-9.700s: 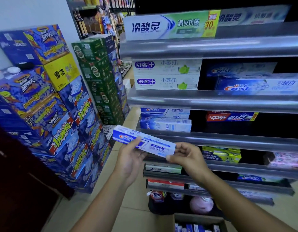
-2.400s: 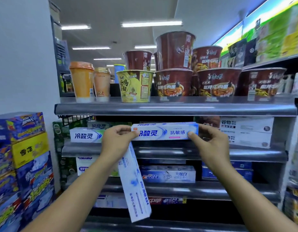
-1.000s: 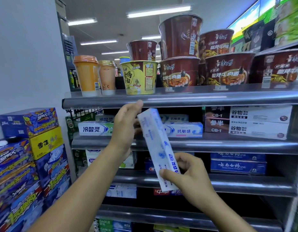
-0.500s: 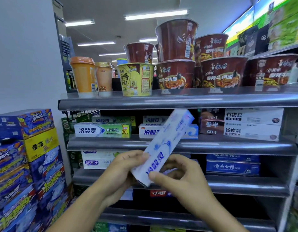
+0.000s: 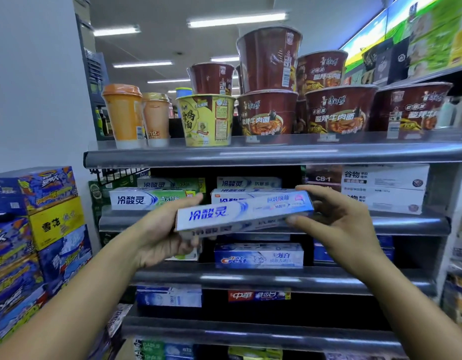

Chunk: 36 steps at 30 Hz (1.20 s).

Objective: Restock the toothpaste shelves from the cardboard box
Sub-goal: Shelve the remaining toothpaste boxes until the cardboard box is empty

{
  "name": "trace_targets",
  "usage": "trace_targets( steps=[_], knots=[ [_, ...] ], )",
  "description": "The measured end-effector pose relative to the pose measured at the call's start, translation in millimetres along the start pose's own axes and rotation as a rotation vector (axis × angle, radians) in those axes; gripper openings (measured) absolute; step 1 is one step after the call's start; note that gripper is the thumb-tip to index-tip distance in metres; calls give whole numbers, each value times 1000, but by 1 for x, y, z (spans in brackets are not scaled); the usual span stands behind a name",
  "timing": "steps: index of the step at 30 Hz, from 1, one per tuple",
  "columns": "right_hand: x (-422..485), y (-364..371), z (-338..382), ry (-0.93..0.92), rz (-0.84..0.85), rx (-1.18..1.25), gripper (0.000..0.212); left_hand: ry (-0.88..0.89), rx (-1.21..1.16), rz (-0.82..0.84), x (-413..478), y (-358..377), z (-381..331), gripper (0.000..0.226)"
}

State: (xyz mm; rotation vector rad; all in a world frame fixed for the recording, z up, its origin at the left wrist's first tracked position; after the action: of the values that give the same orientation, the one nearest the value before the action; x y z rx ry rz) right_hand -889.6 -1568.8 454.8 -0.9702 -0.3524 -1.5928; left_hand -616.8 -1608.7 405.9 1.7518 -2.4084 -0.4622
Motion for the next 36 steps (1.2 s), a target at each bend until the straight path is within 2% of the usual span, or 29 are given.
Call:
trace_targets(
  steps=[4,7,11,15,20,22,24,25,28,33,36],
  knots=[
    [1,1,-18,79,-47,82,45,246,-17,-122,8,-17,-17,45],
    [2,1,-36,173,-66,170,52,395,-4,-136,5,-17,-24,40],
    [2,0,-49,216,-139,190,53,525,-14,-157,3,-17,-24,56],
    [6,-4,-61,246,-222,42,48,602,83,-225,18,-17,-27,33],
    [42,-9,-58,218,-272,-191,48,747,392,-316,42,-8,-64,27],
    [55,-10,-55,188,-284,-255,29,775,501,-351,49,-4,-72,17],
    [61,-8,-54,169,-279,-323,31,771,598,-401,56,-4,-76,5],
    [62,-8,-57,180,-270,-358,30,768,640,-430,59,-6,-76,5],
    [61,-5,-71,238,-209,-471,9,753,717,-493,67,-13,-72,11],
    [64,-9,-79,298,-195,-530,10,692,690,-516,75,-26,-73,26],
    [72,-8,-84,366,-174,-623,13,665,747,-541,81,-25,-77,26]
  ],
)
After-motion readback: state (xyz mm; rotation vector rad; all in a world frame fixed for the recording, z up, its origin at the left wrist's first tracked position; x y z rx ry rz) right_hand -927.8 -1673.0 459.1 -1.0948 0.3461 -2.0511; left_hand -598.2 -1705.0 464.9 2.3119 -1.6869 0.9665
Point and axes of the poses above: each hand's wrist, its own x-axis towards the middle knuckle, its own y-axis out of the palm, z = x × y, the point moved 10 cm from there along x, towards the middle knuckle, and after that the axes turned 13 degrees about -x, right-handed, at the moved point
